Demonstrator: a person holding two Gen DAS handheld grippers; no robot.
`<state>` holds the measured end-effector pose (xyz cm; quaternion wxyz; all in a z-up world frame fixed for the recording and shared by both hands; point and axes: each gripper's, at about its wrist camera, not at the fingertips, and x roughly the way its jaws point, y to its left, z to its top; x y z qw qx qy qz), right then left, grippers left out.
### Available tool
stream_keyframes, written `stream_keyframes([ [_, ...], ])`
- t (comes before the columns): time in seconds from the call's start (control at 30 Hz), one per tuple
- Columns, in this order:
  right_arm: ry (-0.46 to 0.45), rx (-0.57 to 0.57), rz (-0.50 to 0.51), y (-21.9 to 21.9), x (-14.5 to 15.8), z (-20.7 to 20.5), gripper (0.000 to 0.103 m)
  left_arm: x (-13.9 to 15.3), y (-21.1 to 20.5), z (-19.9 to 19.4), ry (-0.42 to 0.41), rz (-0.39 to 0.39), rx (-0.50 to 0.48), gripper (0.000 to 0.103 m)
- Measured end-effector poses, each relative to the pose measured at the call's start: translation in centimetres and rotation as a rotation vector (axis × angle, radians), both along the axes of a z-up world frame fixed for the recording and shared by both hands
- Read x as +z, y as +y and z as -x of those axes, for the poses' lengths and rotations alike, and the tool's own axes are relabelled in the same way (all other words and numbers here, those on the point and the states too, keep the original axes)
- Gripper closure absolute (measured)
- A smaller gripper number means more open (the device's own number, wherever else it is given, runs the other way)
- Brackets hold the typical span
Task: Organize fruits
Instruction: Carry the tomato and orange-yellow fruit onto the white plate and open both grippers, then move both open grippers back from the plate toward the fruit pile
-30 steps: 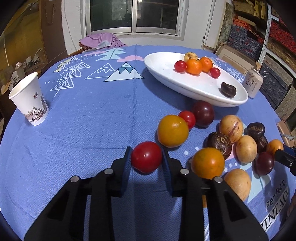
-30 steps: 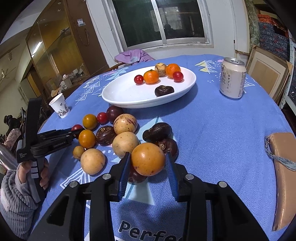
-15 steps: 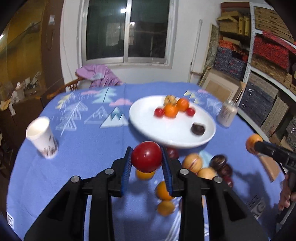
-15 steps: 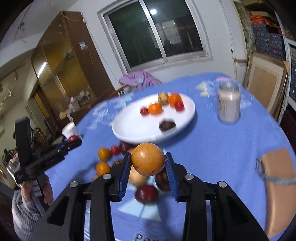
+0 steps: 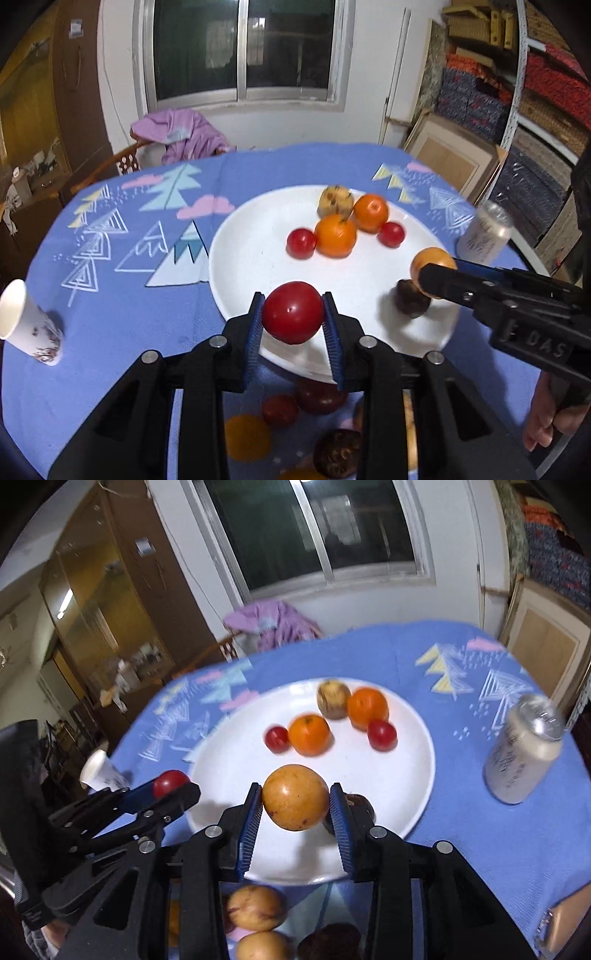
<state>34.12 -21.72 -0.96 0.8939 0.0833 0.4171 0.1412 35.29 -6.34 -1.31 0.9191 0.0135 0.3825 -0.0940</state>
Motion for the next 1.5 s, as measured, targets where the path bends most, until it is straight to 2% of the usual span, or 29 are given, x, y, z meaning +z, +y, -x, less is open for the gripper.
stream_keyframes([
  [0.3,0.05,0.01,0.017,1.1,-2.8,-3.1,0.065,-3.1,0.6,-3.4,0.045,0.007,0.002,0.072],
  [0.33,0.052,0.011,0.014,1.1,-3.0,-3.3,0.065,-3.2,0.6,-3.5,0.046,0.011,0.002,0.067],
  [0.4,0.045,0.02,0.014,1.2,-3.1,-3.3,0.064,-3.4,0.4,-3.5,0.04,0.003,-0.009,0.064],
  [0.43,0.046,0.022,0.01,1.2,-3.1,-3.2,0.064,-3.4,0.3,-3.5,0.037,-0.003,-0.014,0.06],
  [0.47,0.049,0.023,0.0,1.2,-3.0,-3.2,0.063,-3.3,0.2,-3.4,0.032,-0.001,-0.016,0.05],
  [0.53,0.052,0.018,-0.018,1.0,-2.8,-3.2,0.057,-3.0,0.2,-3.1,0.014,-0.001,-0.015,0.041],
  [0.6,0.041,0.005,-0.027,0.8,-2.4,-3.0,0.051,-2.7,0.2,-2.7,0.007,-0.002,-0.017,0.039],
  [0.7,0.007,-0.023,-0.06,-0.1,-0.5,-2.3,0.045,-1.8,0.8,-1.9,-0.015,0.007,0.0,0.024],
  [0.77,-0.028,-0.038,-0.106,-0.8,1.4,-1.1,0.034,-0.6,1.5,-0.9,-0.051,0.006,0.031,0.013],
  [0.83,-0.075,-0.047,-0.135,-1.4,4.0,1.2,0.026,0.8,2.3,0.4,-0.078,0.005,0.05,0.012],
  [0.9,-0.126,-0.054,-0.123,-1.7,5.9,4.0,0.009,1.9,3.1,2.0,-0.097,0.009,0.066,0.009],
  [0.93,-0.154,-0.06,-0.119,-1.9,6.6,5.5,0.005,2.3,3.5,3.1,-0.107,0.012,0.073,0.006],
  [1.03,-0.215,-0.033,-0.14,-2.9,6.5,11.0,0.003,2.0,4.7,7.5,-0.126,0.01,0.085,0.005],
  [1.17,-0.268,-0.11,-0.164,-5.4,2.9,17.5,0.003,-1.2,6.2,13.5,-0.101,0.001,0.122,0.004],
  [1.3,-0.185,-0.155,-0.231,-7.7,0.1,19.9,0.003,-3.6,5.9,17.2,-0.071,-0.05,0.108,0.004],
  [1.4,-0.124,-0.181,-0.265,-8.3,-1.0,20.0,0.003,-3.9,5.0,18.6,-0.104,-0.101,0.087,0.004],
  [1.5,-0.083,-0.166,-0.212,-7.3,-1.9,19.5,0.003,-4.5,4.4,18.4,-0.079,-0.119,0.062,0.004],
])
